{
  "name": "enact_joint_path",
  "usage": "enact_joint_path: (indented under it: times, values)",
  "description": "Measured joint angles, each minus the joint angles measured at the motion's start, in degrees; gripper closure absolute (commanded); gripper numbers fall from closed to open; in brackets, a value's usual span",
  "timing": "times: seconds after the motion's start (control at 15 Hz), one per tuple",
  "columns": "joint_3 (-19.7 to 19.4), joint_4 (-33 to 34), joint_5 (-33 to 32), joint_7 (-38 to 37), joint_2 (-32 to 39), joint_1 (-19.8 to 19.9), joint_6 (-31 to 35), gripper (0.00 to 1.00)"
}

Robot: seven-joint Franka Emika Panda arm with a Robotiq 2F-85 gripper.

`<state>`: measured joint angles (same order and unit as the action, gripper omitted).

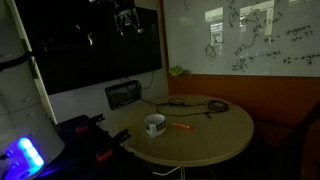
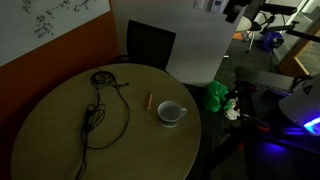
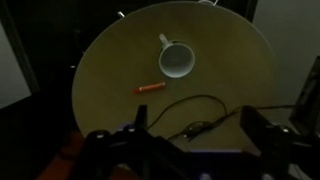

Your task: Put the orange marker in the mug

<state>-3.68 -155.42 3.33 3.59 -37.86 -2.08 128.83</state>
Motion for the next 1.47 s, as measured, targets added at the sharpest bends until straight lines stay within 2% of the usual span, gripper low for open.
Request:
enact_joint_path:
  times: [0.2, 0.33, 0.53, 0.73, 0.87, 1.27, 1.47]
  values:
    - [2.0, 1.3, -0.2, -7.8, 11.5, 2.7, 12.1, 0.00]
    - [3.7, 4.5, -1.6, -14.0, 20.9, 5.1, 18.0, 0.00]
    - [5.3, 13.2, -8.3, -26.6, 35.3, 7.8, 20.1, 0.00]
    - [3.8, 23.0, -11.0, -36.8, 47.4, 7.2, 19.1, 0.00]
    - [2.6, 24.7, -11.0, -36.8, 50.1, 6.2, 19.3, 0.00]
    - [2.4, 23.7, -11.0, -36.7, 48.3, 5.8, 19.2, 0.00]
    - [0.2, 24.4, -11.0, -43.9, 50.2, 3.8, 19.3, 0.00]
